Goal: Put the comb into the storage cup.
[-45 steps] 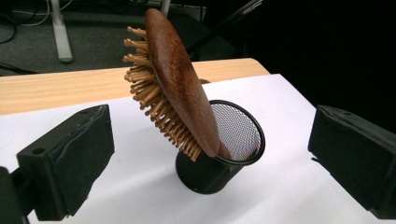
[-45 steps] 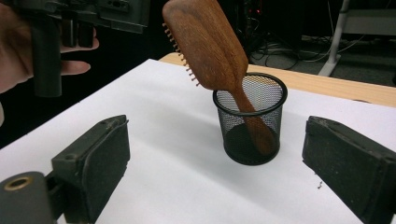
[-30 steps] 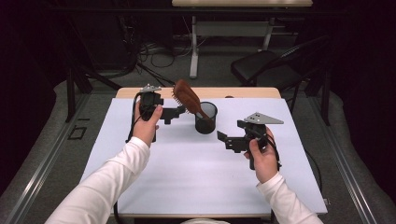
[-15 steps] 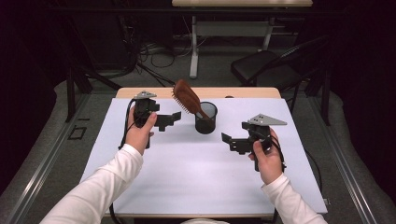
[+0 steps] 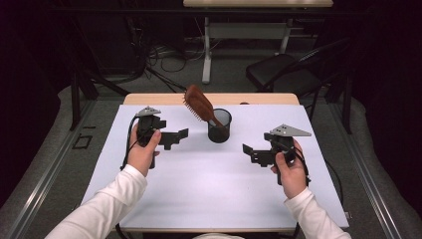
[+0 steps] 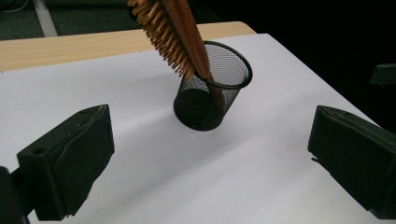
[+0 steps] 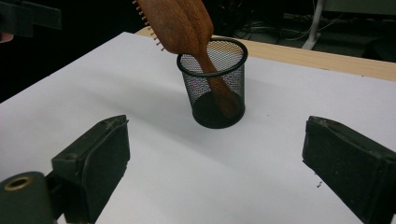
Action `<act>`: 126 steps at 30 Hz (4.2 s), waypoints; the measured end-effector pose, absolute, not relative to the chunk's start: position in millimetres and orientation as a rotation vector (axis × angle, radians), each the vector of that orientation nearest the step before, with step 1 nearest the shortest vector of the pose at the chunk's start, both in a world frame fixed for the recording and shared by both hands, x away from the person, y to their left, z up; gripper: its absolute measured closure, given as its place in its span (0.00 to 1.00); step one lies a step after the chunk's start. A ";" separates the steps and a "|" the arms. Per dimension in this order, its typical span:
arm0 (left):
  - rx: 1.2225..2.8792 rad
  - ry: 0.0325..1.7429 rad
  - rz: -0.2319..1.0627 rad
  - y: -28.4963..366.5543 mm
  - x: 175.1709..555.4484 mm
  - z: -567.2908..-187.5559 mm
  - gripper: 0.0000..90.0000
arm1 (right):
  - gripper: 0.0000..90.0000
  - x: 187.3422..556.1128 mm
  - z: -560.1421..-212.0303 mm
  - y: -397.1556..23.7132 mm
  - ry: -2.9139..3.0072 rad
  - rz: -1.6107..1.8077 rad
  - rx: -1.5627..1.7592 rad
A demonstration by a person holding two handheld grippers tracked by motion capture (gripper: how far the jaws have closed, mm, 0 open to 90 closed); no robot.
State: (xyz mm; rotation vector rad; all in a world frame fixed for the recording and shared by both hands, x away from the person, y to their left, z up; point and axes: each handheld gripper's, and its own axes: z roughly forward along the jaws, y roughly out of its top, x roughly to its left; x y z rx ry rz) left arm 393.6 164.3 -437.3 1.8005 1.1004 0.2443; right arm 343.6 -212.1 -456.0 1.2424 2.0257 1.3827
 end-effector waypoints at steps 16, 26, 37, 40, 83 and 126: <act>1.747 1.164 0.251 198.9 382.5 -447.5 0.00 | 0.08 341.9 -466.4 -226.7 1.996 1.364 1.288; 1.697 1.210 0.242 218.2 378.4 -458.7 0.00 | 0.08 340.3 -473.5 -235.0 1.976 1.354 1.325; 1.685 1.202 0.278 227.8 368.4 -468.0 0.00 | 0.08 339.1 -480.2 -239.6 1.962 1.345 1.331; 1.686 1.206 0.271 228.4 367.5 -473.2 0.00 | 0.08 339.3 -482.6 -240.4 1.962 1.338 1.340; 1.714 1.174 0.309 232.2 359.0 -522.2 0.00 | 0.08 335.8 -513.4 -238.7 1.986 1.279 1.306; 1.742 1.188 0.313 234.9 360.9 -536.1 0.00 | 0.08 338.7 -525.9 -243.2 1.987 1.255 1.348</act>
